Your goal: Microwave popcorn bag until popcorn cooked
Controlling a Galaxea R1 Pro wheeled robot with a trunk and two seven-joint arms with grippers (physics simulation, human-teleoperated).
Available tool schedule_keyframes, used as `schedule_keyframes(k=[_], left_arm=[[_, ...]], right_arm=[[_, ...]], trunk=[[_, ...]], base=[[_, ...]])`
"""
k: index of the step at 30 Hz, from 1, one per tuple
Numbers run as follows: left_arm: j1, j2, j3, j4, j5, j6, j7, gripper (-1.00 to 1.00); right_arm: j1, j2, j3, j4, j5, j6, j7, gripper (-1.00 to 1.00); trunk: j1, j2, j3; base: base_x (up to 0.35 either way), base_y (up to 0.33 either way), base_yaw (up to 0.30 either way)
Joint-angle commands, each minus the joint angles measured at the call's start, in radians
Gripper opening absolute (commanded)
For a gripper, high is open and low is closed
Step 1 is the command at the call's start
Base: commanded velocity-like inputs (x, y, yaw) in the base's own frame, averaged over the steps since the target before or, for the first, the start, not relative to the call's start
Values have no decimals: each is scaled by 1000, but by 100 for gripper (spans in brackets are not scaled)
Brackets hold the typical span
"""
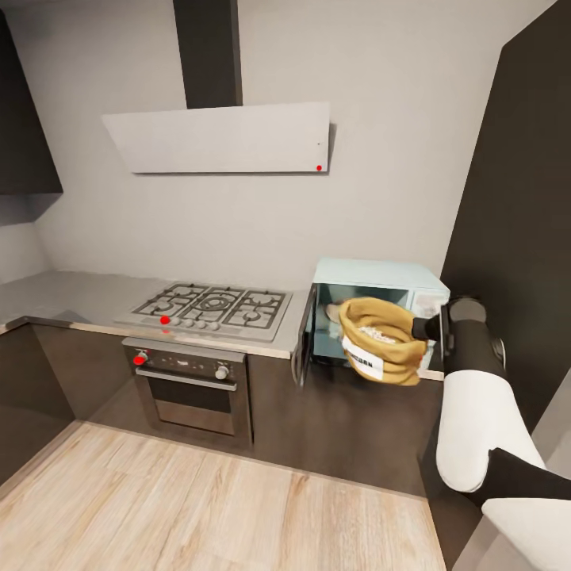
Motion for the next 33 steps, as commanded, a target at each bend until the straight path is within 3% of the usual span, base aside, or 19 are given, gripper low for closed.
schedule_keyframes(k=[1, 4, 6, 9, 11, 20, 27, 33], left_arm=[[0, 0, 2, 0, 4, -2, 1, 100], [0, 0, 1, 0, 4, -2, 1, 100], [0, 0, 1, 0, 4, -2, 1, 100], [0, 0, 1, 0, 4, -2, 1, 100], [0, 0, 1, 0, 4, -2, 1, 100], [0, 0, 3, 0, 4, -4, 1, 100], [0, 0, 3, 0, 4, -5, 1, 100], [0, 0, 3, 0, 4, -6, 1, 100]], right_arm=[[-1, 1, -6, -1, 6, 2, -21, -100], [0, 16, -30, 0, 5, 2, -104, -100], [-2, 62, -54, 7, 5, 2, -160, -100], [-7, 132, -84, 11, -5, 2, -307, -100], [-7, 147, -116, 13, -57, 2, -352, -100], [-7, 149, -133, 0, -125, 2, -395, -100], [-8, 139, -124, -80, -133, 2, -392, -100], [-7, 142, -120, -91, -127, 2, -394, -100]], trunk=[[0, -1, -1], [0, -1, -1], [0, -1, -1], [0, -1, -1], [0, -1, -1], [0, -1, -1], [0, -1, -1], [0, -1, -1]], base=[[0, 0, 0], [0, 0, 0], [0, 0, 0], [0, 0, 0], [0, 0, 0], [0, 0, 0], [0, 0, 0], [0, 0, 0]])
